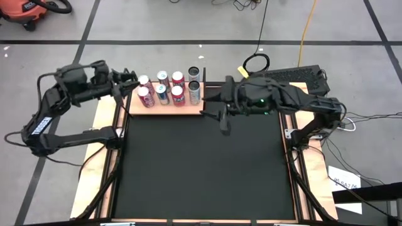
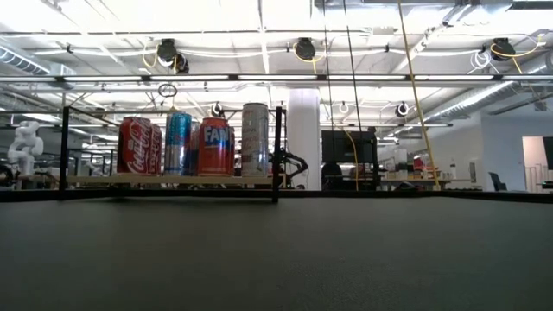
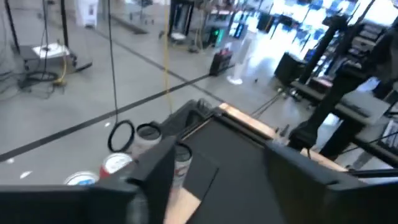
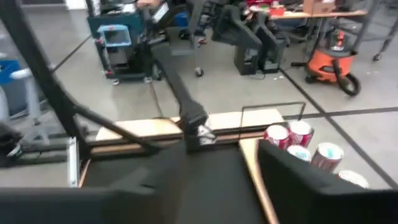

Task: Place canned beverage on shelf
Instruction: Return to Home Position

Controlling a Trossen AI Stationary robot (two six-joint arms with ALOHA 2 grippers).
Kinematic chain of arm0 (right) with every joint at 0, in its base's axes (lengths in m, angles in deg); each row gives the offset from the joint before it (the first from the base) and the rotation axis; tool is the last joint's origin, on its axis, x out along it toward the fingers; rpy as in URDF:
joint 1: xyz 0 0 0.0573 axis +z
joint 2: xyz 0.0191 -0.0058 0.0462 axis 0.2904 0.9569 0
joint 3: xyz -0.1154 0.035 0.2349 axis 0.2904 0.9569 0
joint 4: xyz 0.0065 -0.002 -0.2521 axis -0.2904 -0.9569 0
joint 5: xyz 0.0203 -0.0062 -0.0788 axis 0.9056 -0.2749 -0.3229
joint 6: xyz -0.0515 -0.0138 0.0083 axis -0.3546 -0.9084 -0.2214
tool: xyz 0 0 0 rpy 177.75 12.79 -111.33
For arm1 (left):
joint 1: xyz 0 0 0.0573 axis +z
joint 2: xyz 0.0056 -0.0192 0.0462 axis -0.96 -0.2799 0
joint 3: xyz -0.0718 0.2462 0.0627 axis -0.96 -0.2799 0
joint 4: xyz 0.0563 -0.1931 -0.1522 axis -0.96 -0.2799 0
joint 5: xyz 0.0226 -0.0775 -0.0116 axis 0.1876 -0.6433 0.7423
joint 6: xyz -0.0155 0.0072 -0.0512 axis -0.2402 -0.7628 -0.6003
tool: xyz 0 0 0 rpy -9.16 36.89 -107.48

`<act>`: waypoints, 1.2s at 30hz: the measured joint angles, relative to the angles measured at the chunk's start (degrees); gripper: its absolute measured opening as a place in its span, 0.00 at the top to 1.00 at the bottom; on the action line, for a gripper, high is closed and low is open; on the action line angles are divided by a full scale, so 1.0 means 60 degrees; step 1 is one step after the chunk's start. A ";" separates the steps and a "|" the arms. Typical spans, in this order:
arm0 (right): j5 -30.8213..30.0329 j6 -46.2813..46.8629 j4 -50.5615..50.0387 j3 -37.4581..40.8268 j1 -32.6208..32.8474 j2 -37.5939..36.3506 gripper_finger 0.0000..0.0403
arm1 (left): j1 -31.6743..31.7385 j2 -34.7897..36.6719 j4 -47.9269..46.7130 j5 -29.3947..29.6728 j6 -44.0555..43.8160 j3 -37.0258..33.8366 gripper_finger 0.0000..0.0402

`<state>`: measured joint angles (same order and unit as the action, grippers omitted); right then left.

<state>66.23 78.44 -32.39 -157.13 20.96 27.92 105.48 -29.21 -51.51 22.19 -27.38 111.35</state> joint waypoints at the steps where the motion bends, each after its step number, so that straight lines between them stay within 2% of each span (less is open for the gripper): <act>1: 0.0004 -0.0033 0.0008 0.0198 0.0074 -0.0146 0.59 | -0.0216 0.0142 0.0273 0.0141 -0.0014 -0.0250 0.45; 4: 0.0000 0.0109 0.0291 0.1217 0.0163 -0.0675 0.84 | -0.0784 0.0333 0.1421 0.0151 -0.0254 -0.1124 0.58; 6: 0.0000 0.0391 0.0819 0.2305 0.0160 -0.1160 0.96 | -0.1155 0.0329 0.2250 -0.0078 -0.0253 -0.1796 0.65; 12: 0.0403 0.1405 0.4921 0.6549 0.0152 -0.3219 0.94 | -0.2126 -0.0220 0.6331 -0.0369 -0.0339 -0.3790 0.80; 16: 0.1714 0.1226 0.7193 0.8857 0.0156 -0.4697 0.98 | -0.2409 -0.0825 0.8656 -0.0523 -0.0438 -0.4614 0.88; 17: 0.1665 0.1152 0.7380 0.9278 0.0163 -0.5058 0.99 | -0.2467 -0.0997 0.8964 -0.0678 -0.0280 -0.4751 0.90; 20: 0.0973 0.1158 0.7316 1.0330 0.0163 -0.6035 0.99 | -0.2611 -0.1492 0.8856 -0.1018 0.0181 -0.4997 0.97; 25: 0.0961 0.1288 0.7206 1.1867 0.0133 -0.7131 0.97 | -0.2744 -0.2166 0.9007 -0.1009 0.0010 -0.5363 0.99; 28: 0.1030 0.1298 0.7571 1.2719 0.0232 -0.7878 0.98 | -0.2762 -0.2173 0.9296 -0.0994 0.0282 -0.5649 1.00; 31: 0.0951 0.1034 0.8190 1.3585 0.0273 -0.8732 1.00 | -0.2756 -0.1663 0.8982 -0.1079 0.0753 -0.5812 1.00; 36: 0.0911 0.0993 0.7936 1.4564 0.0273 -1.0114 0.99 | -0.2567 0.0405 0.8200 -0.1121 0.1443 -0.6502 1.00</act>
<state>71.70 84.40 15.22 -69.75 22.60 -32.77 90.08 -26.78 -2.31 15.46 -18.72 72.33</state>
